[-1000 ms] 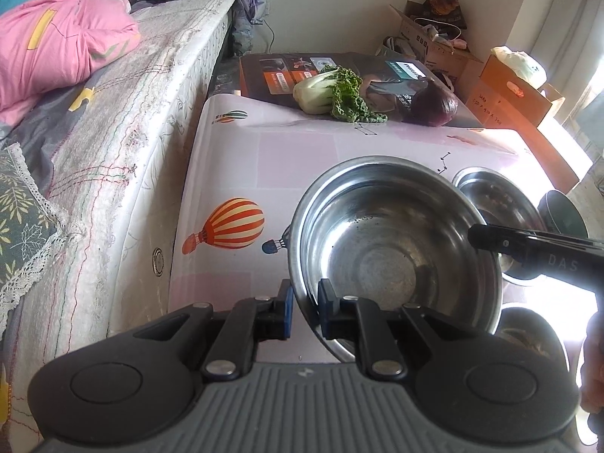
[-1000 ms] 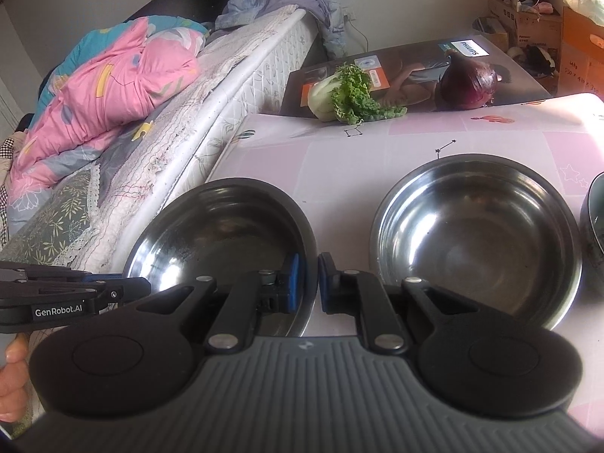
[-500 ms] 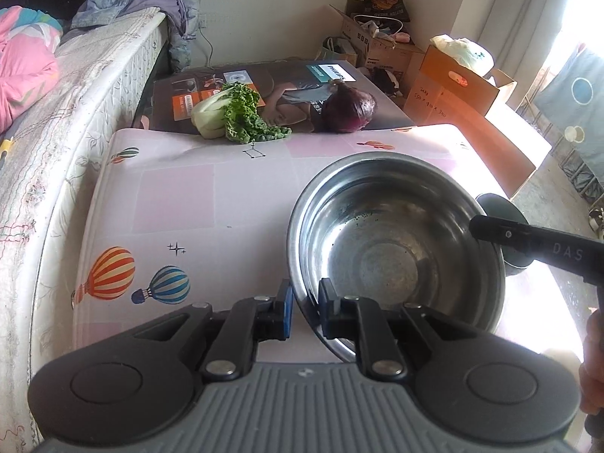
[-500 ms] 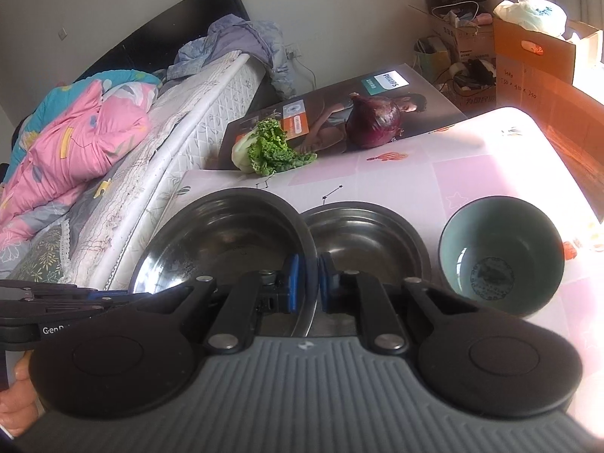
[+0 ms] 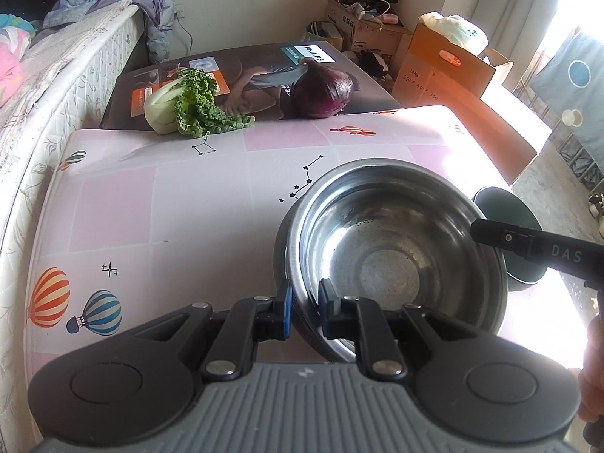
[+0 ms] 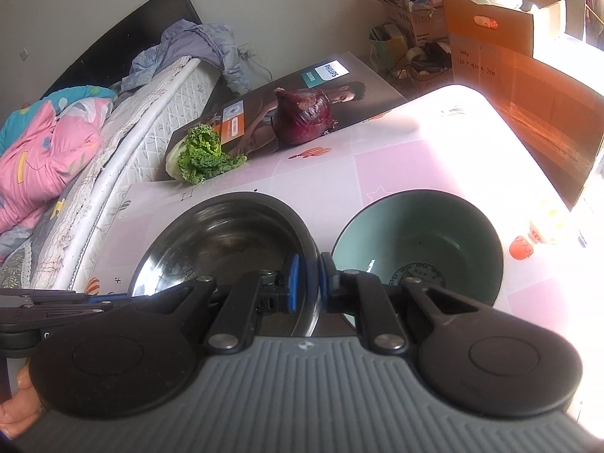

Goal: Organize plates and bowls
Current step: 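Open the right gripper off the steel bowl and move it to the green bowl, then grasp the rim of the pale green ceramic bowl with the right gripper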

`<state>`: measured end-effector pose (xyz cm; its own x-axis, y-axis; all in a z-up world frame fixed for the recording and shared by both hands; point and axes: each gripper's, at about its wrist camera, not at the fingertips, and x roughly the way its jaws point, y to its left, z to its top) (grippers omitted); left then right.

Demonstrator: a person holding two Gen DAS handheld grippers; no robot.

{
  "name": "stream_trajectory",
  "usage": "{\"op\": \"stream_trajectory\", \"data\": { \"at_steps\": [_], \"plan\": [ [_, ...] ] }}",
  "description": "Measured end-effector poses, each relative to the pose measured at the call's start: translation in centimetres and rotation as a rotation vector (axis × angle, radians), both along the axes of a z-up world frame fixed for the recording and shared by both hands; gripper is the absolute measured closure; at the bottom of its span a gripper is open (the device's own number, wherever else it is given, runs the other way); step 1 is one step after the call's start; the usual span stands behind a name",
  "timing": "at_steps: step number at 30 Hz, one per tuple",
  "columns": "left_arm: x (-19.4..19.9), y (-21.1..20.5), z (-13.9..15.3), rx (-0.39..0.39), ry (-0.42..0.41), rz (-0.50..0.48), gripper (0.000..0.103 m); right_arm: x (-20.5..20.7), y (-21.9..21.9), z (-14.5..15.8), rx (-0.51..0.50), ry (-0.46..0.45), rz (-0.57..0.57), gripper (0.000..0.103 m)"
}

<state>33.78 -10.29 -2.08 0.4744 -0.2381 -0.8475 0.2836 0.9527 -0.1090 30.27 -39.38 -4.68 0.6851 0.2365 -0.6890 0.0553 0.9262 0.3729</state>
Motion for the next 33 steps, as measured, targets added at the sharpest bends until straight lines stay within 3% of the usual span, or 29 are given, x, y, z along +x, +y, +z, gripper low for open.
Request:
{"op": "stream_trajectory", "data": {
  "at_steps": [15,21,26,29,33],
  "plan": [
    [-0.7,0.3,0.8,0.039,-0.050,-0.008,0.080,1.1,0.8,-0.1,0.015,-0.007,0.001,0.084],
    [-3.1,0.0,2.8,0.095,-0.129,-0.039,0.064,-0.3,0.4,1.6,0.037,-0.044,0.000,0.081],
    [-6.2,-0.8,4.8,0.180,-0.248,-0.068,0.051,-2.5,-0.2,3.2,0.038,-0.067,0.006,0.077],
    [-7.6,-1.1,5.7,0.204,-0.295,-0.075,0.048,-3.9,-0.9,3.8,0.029,-0.069,0.004,0.071],
    [-8.3,-1.5,6.0,0.194,-0.291,-0.086,0.047,-5.6,-2.1,4.3,0.018,-0.070,-0.012,0.063]
  ]
}}
